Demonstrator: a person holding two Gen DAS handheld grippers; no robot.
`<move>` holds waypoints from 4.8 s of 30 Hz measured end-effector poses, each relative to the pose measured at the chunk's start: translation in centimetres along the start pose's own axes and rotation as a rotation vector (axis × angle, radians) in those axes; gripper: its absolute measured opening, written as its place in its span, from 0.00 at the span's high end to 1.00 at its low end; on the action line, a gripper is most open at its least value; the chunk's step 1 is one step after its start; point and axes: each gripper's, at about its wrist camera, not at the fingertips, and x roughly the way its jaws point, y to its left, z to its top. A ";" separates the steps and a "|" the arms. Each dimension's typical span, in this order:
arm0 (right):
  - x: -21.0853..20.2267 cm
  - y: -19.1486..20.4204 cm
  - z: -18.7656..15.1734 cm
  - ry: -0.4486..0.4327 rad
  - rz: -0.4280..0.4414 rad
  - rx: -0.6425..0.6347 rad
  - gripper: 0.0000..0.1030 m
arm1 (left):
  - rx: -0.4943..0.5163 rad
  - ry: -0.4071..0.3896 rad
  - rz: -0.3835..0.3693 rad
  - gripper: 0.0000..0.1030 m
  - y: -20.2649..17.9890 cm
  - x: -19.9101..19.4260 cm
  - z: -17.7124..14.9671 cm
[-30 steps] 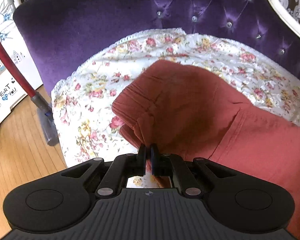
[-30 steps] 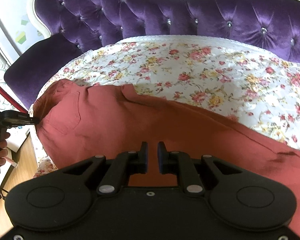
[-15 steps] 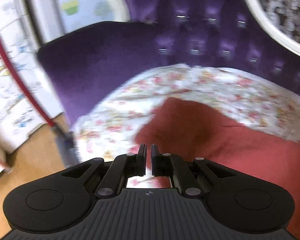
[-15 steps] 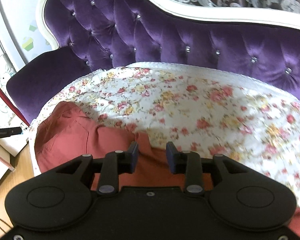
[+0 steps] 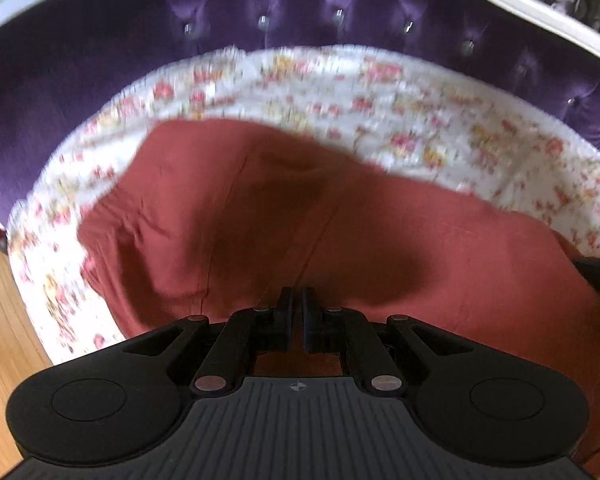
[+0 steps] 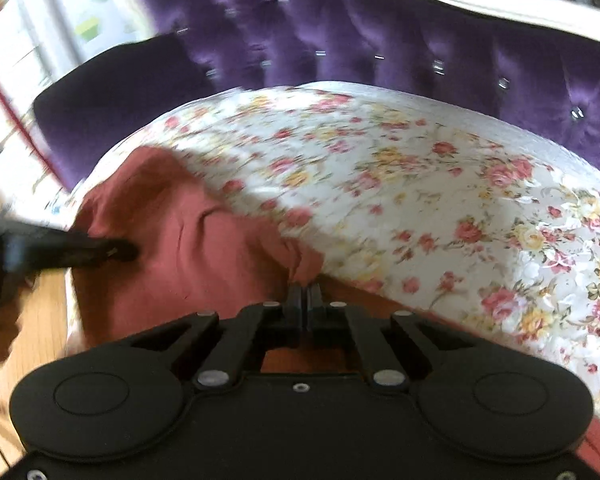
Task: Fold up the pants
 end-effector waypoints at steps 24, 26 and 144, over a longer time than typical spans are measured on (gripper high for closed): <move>0.5 -1.0 2.8 -0.130 -0.031 0.071 0.93 | 0.014 -0.052 0.008 0.95 0.0 -0.3 -0.8; -1.6 -1.2 3.9 -0.255 -0.124 0.066 0.94 | 0.009 -0.054 0.008 0.95 0.0 -0.3 -0.9; 5.4 -4.2 5.1 0.045 0.076 0.127 0.91 | -0.058 -0.026 0.031 0.96 4.0 -0.5 -0.6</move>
